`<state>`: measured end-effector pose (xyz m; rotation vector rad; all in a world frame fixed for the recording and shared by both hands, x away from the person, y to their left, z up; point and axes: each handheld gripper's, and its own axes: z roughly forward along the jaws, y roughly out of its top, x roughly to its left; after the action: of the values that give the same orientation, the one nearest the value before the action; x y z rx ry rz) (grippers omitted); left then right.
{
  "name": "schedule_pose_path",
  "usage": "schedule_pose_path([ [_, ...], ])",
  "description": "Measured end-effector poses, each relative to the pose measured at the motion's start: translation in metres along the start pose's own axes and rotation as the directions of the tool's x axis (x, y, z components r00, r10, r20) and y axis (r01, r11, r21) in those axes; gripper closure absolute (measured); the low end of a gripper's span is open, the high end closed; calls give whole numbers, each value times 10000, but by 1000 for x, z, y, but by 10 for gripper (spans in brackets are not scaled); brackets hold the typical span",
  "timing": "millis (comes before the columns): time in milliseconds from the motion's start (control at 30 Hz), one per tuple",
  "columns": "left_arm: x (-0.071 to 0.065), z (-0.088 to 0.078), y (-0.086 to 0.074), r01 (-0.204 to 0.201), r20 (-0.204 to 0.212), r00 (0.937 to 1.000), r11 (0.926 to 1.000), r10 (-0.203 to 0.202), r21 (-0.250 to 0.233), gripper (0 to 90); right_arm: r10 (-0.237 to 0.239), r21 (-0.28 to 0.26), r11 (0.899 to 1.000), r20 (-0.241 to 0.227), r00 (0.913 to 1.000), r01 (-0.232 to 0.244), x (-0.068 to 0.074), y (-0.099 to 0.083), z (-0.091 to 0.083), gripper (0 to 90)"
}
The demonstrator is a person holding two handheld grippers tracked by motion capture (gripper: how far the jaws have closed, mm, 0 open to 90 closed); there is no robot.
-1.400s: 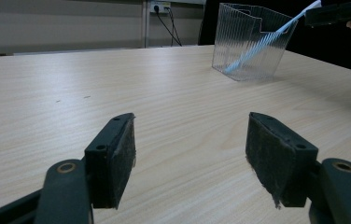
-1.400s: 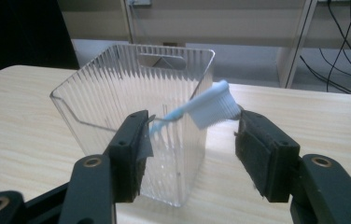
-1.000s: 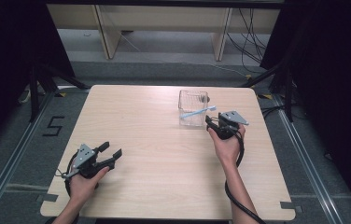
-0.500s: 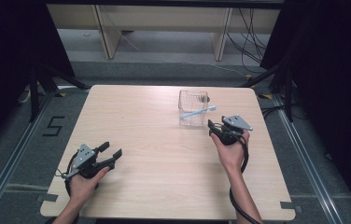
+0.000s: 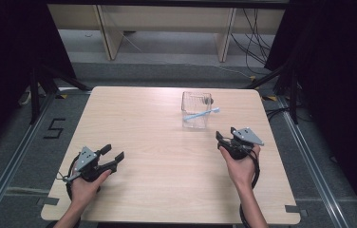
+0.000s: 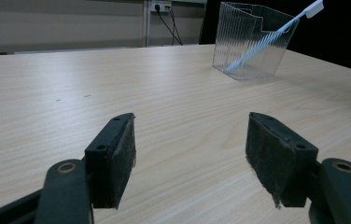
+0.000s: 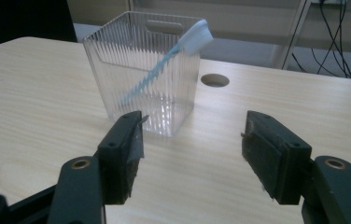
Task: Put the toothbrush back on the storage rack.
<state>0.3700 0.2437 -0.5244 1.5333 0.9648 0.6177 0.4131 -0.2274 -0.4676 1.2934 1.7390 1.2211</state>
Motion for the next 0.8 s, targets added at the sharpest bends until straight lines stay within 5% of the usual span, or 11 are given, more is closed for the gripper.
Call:
schedule_pose_path([
  [100,0,0,0,-9,-8,10000,10000,9,1,327,-400,-108,9991,41,9992,400,-2,-7,-6,389],
  [433,0,0,0,-1,25,10000,10000,1,-1,327,80,74,9999,-50,10000,-80,3,-32,-26,392],
  [800,-1,-1,1,-35,-79,10000,9999,36,158,327,-261,130,9996,-185,9995,263,2,-46,-41,392],
])
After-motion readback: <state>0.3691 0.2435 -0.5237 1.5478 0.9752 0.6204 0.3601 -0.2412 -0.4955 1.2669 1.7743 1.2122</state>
